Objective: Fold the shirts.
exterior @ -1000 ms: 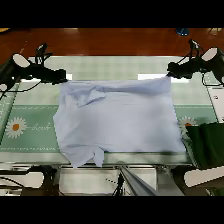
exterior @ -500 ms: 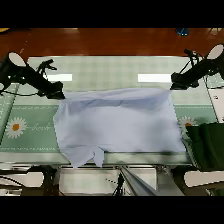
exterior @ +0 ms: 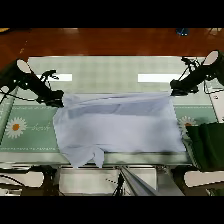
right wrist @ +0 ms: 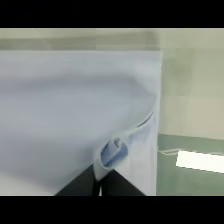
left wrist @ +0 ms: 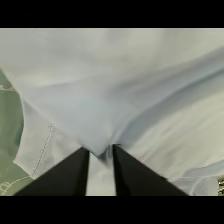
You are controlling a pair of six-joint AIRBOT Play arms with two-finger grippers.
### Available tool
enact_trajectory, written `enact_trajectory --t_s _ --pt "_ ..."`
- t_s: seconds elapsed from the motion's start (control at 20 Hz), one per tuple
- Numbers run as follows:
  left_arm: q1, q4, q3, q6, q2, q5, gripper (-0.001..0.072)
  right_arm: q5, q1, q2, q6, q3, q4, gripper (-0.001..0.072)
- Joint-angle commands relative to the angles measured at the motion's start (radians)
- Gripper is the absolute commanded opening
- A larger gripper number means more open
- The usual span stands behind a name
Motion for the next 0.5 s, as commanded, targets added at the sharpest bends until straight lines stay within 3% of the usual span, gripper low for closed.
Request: enact_trajectory --t_s 0.0,0.15,0.35,0.4,0.45 --pt "0.008 0.010 0.010 0.000 0.010 -0.010 0.0333 0.065 0.000 0.006 -0.063 0.000 -0.007 0.0312" --pt "0.050 0.016 0.020 0.000 0.074 -0.074 0.0333 0.199 -0.027 0.056 -0.063 0.002 0.014 0.0353" --pt "0.129 0.015 -0.025 0.004 0.247 -0.097 0.0333 0.280 -0.048 0.217 -0.061 -0.053 -0.121 0.0353" --pt "0.148 0.015 -0.072 0.016 0.297 -0.097 0.0352 0.274 -0.054 0.267 -0.063 -0.109 -0.104 0.0404" --pt "0.168 0.015 -0.132 0.027 0.342 -0.095 0.0477 0.263 -0.059 0.319 -0.069 -0.184 -0.072 0.0512"
